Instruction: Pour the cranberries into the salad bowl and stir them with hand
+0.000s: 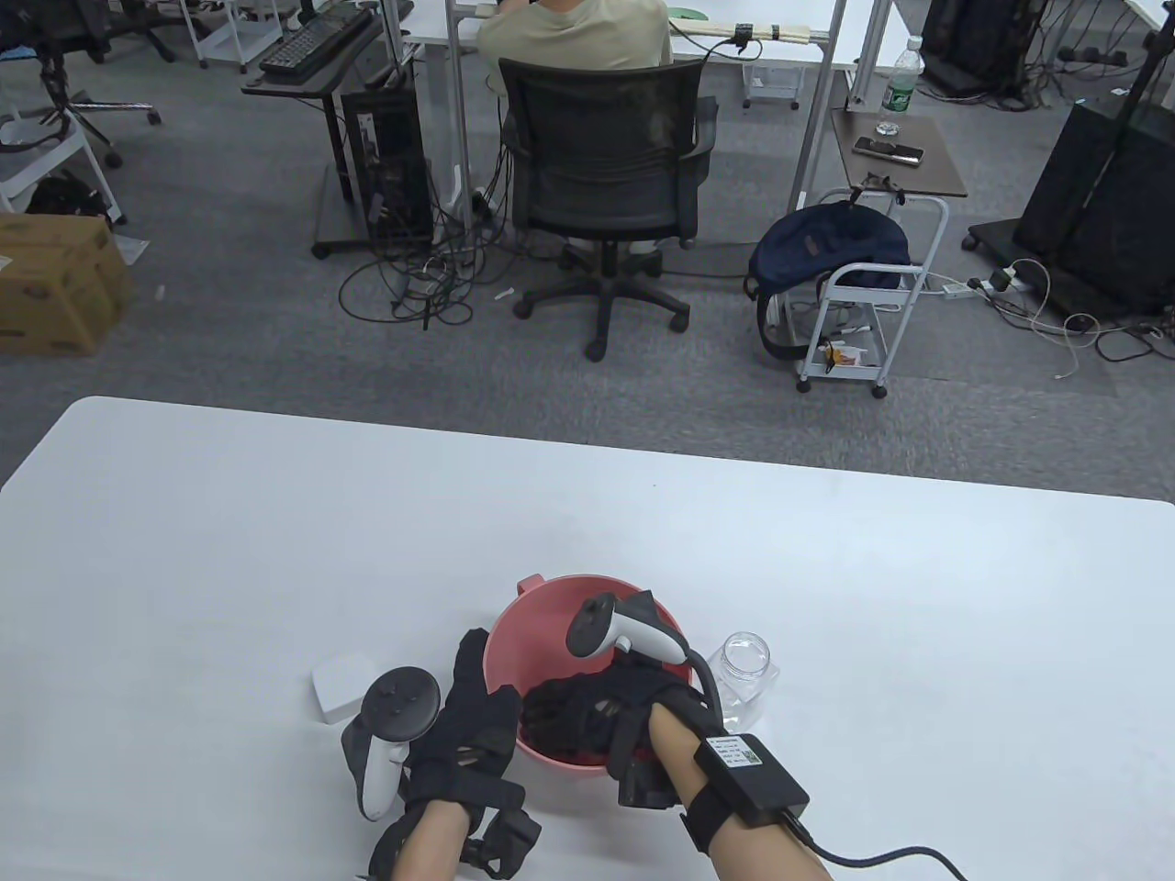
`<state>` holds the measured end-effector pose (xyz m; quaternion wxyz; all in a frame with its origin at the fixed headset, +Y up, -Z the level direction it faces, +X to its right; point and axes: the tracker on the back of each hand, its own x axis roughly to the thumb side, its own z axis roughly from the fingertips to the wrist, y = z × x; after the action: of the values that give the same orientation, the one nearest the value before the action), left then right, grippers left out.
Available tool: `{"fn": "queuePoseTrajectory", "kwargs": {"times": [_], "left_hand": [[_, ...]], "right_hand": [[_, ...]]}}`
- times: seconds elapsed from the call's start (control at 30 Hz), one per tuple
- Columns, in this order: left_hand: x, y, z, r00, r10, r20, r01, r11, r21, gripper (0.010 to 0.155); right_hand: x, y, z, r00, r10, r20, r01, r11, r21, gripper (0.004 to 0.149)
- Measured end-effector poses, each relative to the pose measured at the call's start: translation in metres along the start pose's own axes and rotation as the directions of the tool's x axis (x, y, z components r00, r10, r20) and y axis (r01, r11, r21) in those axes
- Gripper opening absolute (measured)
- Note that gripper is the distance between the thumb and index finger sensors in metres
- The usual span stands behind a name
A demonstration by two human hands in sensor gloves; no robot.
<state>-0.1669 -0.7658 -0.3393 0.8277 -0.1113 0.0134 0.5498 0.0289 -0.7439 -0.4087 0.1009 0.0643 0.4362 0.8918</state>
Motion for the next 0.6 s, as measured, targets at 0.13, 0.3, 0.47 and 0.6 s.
{"fn": "queuePoseTrajectory", "kwargs": {"times": [0.13,0.3,0.47,0.6], "left_hand": [[0.0001,-0.0001,0.0002,1.0,0.001,-0.001,-0.001,1.0,-0.001,0.076],[0.0001,-0.0002,0.0002,1.0,0.001,0.0,-0.001,1.0,-0.002,0.076],[0.0005,-0.0003,0.0005,1.0,-0.004,-0.002,0.004,1.0,0.002,0.076],[0.0,-0.0004,0.0004,1.0,0.002,-0.004,-0.002,1.0,0.0,0.076]], "right_hand": [[-0.0001,0.0,-0.0002,1.0,-0.001,0.006,0.001,1.0,-0.001,0.068],[-0.0003,0.0011,-0.0008,1.0,0.012,-0.017,-0.012,1.0,0.005,0.068],[-0.0009,0.0023,-0.0025,0.998,0.027,-0.05,-0.026,1.0,0.018,0.067],[-0.0008,0.0032,-0.0034,0.996,0.036,-0.079,-0.034,0.999,0.024,0.064]]}}
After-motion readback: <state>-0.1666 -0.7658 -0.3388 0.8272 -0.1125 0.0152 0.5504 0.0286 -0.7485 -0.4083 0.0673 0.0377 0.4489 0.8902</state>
